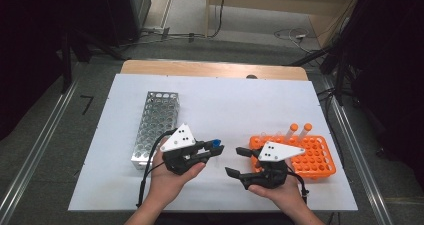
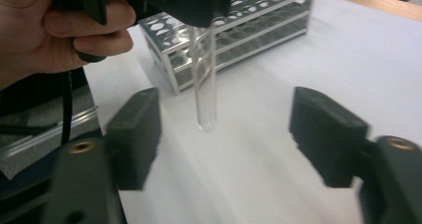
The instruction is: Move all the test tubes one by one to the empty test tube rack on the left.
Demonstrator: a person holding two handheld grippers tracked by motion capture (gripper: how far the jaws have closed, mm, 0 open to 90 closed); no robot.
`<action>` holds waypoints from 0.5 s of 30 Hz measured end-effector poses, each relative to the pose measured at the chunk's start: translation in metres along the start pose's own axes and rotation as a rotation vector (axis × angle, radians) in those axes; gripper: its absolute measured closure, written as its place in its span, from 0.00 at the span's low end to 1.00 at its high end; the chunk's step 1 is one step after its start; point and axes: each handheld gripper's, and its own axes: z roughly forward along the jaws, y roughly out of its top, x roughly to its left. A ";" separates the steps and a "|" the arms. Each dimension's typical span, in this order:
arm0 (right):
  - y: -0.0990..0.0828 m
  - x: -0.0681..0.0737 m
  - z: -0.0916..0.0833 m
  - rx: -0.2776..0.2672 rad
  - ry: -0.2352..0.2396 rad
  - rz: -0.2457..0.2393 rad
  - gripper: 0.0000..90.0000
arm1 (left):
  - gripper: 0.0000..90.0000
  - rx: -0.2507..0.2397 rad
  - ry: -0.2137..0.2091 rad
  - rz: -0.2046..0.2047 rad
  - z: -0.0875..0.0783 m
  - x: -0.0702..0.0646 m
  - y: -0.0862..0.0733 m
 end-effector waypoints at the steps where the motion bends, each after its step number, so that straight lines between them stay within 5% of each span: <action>1: 0.000 -0.002 -0.004 -0.006 -0.008 0.010 0.20 | 0.85 -0.002 0.009 -0.001 -0.002 0.003 0.001; 6: -0.001 -0.010 -0.022 -0.028 -0.029 0.036 0.01 | 0.85 -0.019 0.047 -0.011 -0.014 0.018 0.007; 15: -0.006 -0.021 -0.045 -0.055 -0.059 0.051 0.00 | 0.86 -0.039 0.111 -0.007 -0.028 0.040 0.021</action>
